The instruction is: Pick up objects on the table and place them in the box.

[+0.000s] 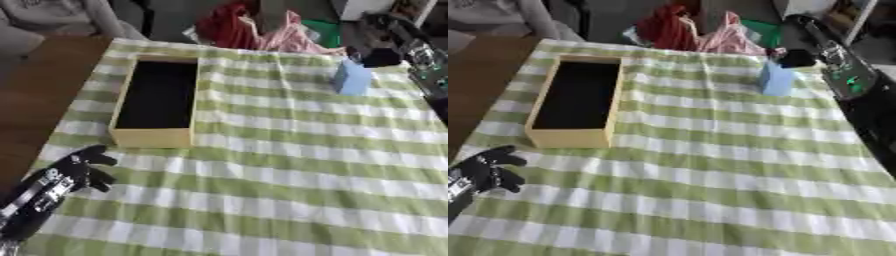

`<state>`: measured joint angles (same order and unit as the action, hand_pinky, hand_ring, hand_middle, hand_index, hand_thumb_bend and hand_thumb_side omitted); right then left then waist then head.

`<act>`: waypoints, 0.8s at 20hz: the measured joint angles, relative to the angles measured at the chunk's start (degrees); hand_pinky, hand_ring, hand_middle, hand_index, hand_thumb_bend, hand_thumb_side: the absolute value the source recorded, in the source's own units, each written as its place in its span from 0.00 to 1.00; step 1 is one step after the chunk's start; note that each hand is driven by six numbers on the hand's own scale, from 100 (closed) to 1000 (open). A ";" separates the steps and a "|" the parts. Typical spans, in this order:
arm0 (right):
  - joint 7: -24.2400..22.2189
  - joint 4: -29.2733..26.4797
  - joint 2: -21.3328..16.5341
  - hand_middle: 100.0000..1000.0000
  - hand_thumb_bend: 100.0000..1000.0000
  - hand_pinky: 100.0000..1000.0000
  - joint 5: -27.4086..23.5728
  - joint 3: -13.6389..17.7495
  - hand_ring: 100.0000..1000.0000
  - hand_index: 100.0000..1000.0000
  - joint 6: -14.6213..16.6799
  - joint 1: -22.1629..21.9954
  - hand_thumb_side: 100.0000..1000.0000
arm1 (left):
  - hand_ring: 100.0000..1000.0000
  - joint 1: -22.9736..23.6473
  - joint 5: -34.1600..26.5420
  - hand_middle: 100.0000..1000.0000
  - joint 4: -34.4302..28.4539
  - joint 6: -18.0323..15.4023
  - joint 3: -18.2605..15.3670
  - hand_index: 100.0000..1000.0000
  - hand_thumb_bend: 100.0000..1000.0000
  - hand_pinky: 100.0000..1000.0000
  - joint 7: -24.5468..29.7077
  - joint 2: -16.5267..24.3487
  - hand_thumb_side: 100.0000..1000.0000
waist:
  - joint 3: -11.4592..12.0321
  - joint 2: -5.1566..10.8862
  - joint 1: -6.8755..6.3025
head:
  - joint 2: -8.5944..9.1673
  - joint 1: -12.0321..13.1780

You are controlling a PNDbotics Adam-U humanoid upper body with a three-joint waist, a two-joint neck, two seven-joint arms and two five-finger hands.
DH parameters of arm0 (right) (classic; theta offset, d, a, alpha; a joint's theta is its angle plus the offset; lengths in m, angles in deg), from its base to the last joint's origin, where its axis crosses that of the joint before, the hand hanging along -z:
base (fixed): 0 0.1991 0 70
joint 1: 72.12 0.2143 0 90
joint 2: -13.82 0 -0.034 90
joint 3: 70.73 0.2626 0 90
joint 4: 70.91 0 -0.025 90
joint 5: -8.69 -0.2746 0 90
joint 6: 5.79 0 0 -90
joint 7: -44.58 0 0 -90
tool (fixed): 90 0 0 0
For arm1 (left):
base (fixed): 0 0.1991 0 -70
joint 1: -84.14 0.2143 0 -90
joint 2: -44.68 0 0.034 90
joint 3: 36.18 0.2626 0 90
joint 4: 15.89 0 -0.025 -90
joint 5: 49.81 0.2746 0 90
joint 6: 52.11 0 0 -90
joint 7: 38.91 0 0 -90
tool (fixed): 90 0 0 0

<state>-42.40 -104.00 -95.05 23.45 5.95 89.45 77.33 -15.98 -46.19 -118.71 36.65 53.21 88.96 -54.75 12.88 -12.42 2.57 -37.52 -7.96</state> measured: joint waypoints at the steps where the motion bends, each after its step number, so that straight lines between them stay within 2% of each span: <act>1: 0.87 0.20 0.00 0.88 0.24 0.86 0.94 0.34 1.00 0.94 -0.67 -0.01 0.17 | 0.66 -0.03 0.01 0.75 -0.01 -0.01 0.00 0.95 0.00 0.65 0.01 0.00 0.88 | 0.10 -0.16 -0.03 | 0.18 -0.14; 8: 5.99 1.40 0.53 0.87 0.23 0.85 7.56 2.50 1.00 0.94 -4.19 -0.51 0.20 | 0.66 -0.10 0.34 0.75 -0.03 -0.10 0.00 0.95 0.00 0.65 0.10 0.00 0.89 | 0.55 -1.12 -0.37 | 1.25 -0.71; 16: 6.07 2.67 2.61 0.86 0.22 0.82 15.31 5.80 0.98 0.94 -5.24 -0.77 0.24 | 0.66 -0.51 0.52 0.75 -0.04 -0.20 0.00 0.95 0.00 0.65 0.36 -0.03 0.90 | 0.87 -2.01 -0.35 | 1.41 -0.93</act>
<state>-36.33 -101.33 -92.44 38.75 11.74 84.21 76.56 -16.50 -45.66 -118.75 36.45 53.21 89.32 -54.78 13.75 -14.42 2.22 -36.10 -8.89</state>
